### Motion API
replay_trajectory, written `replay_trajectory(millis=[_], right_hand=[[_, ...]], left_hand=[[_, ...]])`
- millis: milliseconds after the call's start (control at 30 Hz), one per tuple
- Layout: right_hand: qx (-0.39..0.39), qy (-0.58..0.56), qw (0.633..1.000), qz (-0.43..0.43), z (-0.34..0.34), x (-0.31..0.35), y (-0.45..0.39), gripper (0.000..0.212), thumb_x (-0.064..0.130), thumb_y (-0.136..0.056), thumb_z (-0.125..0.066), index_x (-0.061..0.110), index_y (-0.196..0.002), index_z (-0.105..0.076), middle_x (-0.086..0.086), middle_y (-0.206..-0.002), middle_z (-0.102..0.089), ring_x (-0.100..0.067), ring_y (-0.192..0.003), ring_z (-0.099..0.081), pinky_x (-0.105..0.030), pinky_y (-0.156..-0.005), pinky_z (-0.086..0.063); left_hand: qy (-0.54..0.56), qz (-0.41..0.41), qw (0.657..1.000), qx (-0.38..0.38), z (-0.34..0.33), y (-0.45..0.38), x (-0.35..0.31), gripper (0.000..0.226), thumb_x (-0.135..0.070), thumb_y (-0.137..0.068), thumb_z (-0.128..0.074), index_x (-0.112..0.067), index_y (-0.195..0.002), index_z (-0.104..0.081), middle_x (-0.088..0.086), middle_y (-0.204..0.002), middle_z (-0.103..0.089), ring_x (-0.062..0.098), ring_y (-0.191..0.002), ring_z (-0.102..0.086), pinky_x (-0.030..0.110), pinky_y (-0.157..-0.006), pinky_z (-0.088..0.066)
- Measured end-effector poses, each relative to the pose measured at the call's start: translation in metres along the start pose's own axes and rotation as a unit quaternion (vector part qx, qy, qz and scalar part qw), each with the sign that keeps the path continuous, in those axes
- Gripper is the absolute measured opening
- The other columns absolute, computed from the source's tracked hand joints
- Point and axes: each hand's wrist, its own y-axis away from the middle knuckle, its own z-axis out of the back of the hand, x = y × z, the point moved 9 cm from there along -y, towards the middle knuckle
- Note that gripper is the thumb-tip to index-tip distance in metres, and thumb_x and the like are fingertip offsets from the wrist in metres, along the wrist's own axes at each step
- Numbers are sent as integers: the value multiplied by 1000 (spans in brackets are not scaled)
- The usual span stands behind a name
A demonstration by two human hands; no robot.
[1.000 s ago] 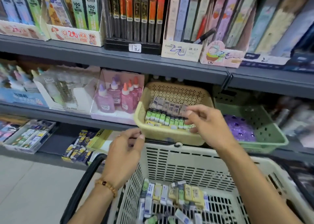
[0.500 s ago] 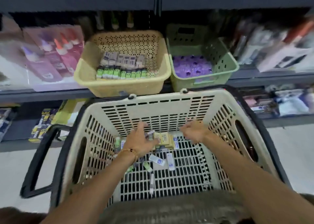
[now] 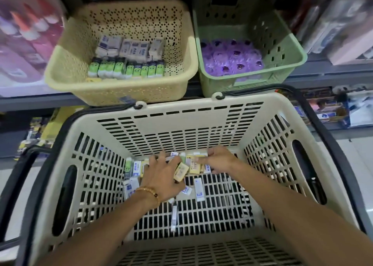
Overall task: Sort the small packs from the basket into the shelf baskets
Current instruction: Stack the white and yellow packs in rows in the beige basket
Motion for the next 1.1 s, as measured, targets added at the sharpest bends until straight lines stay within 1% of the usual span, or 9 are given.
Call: replay_trajectory(millis=[200,300,400,500,633,700,767,967,1100], right_hand=[[-22,20,999,19,-2,1,-6,33,22,-74,-85,18,-82,-54,-7,-96,-68,-19,-91,-65,-38,-88,-54],[-3,12,1000,26,-10,0,-6,45,22,-72,-86,19,-98,-51,-6,-110,-64,-21,-103,-62,-40,-96,-50],[16,51,997,51,-16,3,-4,45,23,-77,-81,25,-109,-49,-1,-110,-61,-15,-97,-61,-33,-87,-51],[29,51,996,64,-17,6,-3,35,18,-79,-78,25,-104,-54,-2,-107,-61,-13,-81,-59,-28,-67,-50],[19,31,998,42,-10,3,-2,23,11,-86,-71,19,-102,-57,-10,-107,-66,-13,-73,-59,-27,-63,-50],[33,28,998,37,-10,3,1,25,12,-86,-72,17,-106,-58,-8,-108,-64,-11,-71,-59,-24,-58,-48],[52,14,998,34,-9,7,5,27,13,-86,-73,17,-110,-60,-7,-103,-65,-11,-71,-59,-22,-58,-46],[98,5,992,83,-3,41,46,18,19,-85,-74,29,-101,-69,15,-104,-61,2,-92,-55,-14,-67,-37],[67,-24,986,150,6,83,85,18,18,-82,-77,22,-99,-70,6,-92,-66,-9,-72,-58,-21,-59,-44]], left_hand=[[-51,0,998,-33,-3,1,-2,75,-62,-75,-59,-41,-138,-24,4,-140,-35,33,-121,-35,53,-95,-42],[-50,-11,998,-27,-5,-4,0,70,-54,-77,-59,-40,-139,-27,3,-140,-38,34,-122,-35,54,-97,-42],[-29,-20,999,-24,1,-3,2,61,-53,-77,-57,-39,-133,-37,1,-137,-39,31,-121,-34,50,-97,-43],[56,3,998,-9,12,-1,7,52,-50,-74,-61,-38,-122,-47,-1,-132,-40,29,-121,-34,42,-96,-43],[256,51,965,-10,33,5,16,40,-38,-74,-70,-37,-110,-53,-6,-118,-45,20,-109,-50,34,-88,-48],[361,61,931,-14,44,9,18,32,-27,-77,-73,-32,-104,-57,-7,-102,-52,4,-67,-60,22,-57,-52],[482,76,873,22,49,14,19,25,-19,-82,-70,-26,-104,-61,-4,-82,-61,0,-45,-54,17,-44,-45],[779,110,607,111,69,40,14,19,-27,-80,-65,-20,-97,-68,2,-77,-64,22,-69,-58,37,-66,-49],[837,79,528,118,102,62,12,32,-31,-76,-61,-14,-102,-67,9,-85,-59,29,-74,-58,40,-69,-50]])
